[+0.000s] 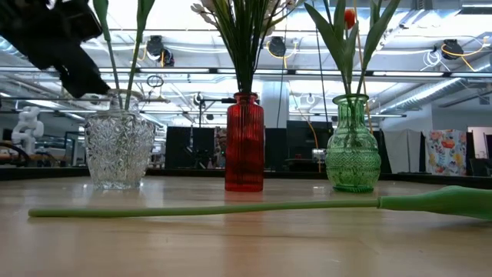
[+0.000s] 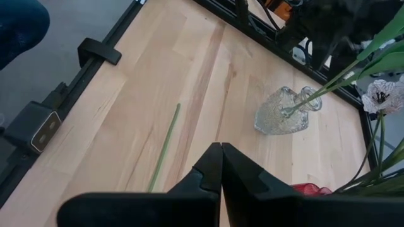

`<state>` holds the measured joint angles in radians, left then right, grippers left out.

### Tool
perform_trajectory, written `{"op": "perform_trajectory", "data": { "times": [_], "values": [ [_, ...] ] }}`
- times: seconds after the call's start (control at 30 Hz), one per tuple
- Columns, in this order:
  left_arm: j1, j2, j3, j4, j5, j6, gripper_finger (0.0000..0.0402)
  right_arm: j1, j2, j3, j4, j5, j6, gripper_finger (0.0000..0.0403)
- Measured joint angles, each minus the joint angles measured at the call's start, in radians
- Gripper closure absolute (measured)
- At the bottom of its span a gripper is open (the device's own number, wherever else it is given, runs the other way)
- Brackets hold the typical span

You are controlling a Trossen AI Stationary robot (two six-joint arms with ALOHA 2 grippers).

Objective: Sort flowers into vase by color
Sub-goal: Adjust the transparent vase

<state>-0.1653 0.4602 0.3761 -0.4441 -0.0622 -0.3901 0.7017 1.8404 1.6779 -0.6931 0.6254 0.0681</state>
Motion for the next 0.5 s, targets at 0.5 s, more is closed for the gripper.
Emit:
{"op": "perform_trajectory", "data": {
  "times": [0.5],
  "values": [
    [-0.232, 0.001, 0.116, -0.281, 0.059, -0.307, 0.0249, 0.026, 0.000, 0.000, -0.061, -0.003, 0.056, 0.0403]
  ]
}}
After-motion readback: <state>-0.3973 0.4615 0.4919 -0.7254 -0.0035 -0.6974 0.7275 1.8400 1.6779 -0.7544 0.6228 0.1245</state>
